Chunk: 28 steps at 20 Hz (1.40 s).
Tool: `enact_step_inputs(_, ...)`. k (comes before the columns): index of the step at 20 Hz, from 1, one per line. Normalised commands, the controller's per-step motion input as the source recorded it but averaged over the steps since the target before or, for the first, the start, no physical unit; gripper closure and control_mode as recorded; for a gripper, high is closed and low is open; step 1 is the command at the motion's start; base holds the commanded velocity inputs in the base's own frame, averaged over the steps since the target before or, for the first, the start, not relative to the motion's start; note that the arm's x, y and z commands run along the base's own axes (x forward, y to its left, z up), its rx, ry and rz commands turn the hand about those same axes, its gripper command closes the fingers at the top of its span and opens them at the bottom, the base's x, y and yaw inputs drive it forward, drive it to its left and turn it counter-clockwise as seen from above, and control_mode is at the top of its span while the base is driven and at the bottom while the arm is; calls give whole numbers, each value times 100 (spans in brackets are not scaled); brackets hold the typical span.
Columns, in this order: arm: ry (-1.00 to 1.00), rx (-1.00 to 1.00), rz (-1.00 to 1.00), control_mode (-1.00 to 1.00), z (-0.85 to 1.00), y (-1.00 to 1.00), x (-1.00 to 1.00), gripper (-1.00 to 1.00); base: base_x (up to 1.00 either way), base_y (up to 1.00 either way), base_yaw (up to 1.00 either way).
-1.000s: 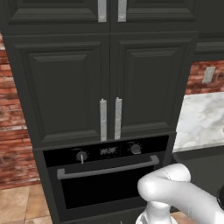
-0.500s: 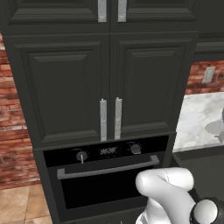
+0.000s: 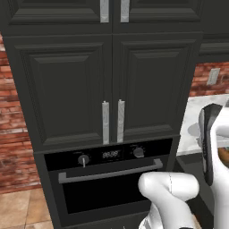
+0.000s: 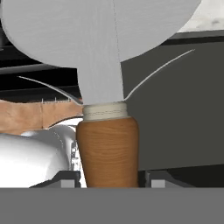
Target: Take the pizza cutter from the drawer on the right and place it on the dining counter for cutting.
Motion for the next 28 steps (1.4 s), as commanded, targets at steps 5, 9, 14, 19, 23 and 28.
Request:
enact_step_inputs(5, 0, 0, 0, -100, 24, 96, 0, 100, 0, 0, 0)
enact_step_inputs(9, 0, 0, 0, -100, 25, 80, 0, 100, 0, 0, 0)
enact_step_inputs(14, 0, 0, 0, -100, 20, 87, -1, 100, 0, 0, 0)
enact_step_inputs(19, 0, 0, 0, -100, 1, 64, -3, 100, 0, 0, 0)
enact_step_inputs(23, 0, 0, 4, -100, 7, 20, -17, 100, 0, 0, 0)
enact_step_inputs(28, 0, 0, 6, -100, 18, -1, -17, 100, 0, 0, 0)
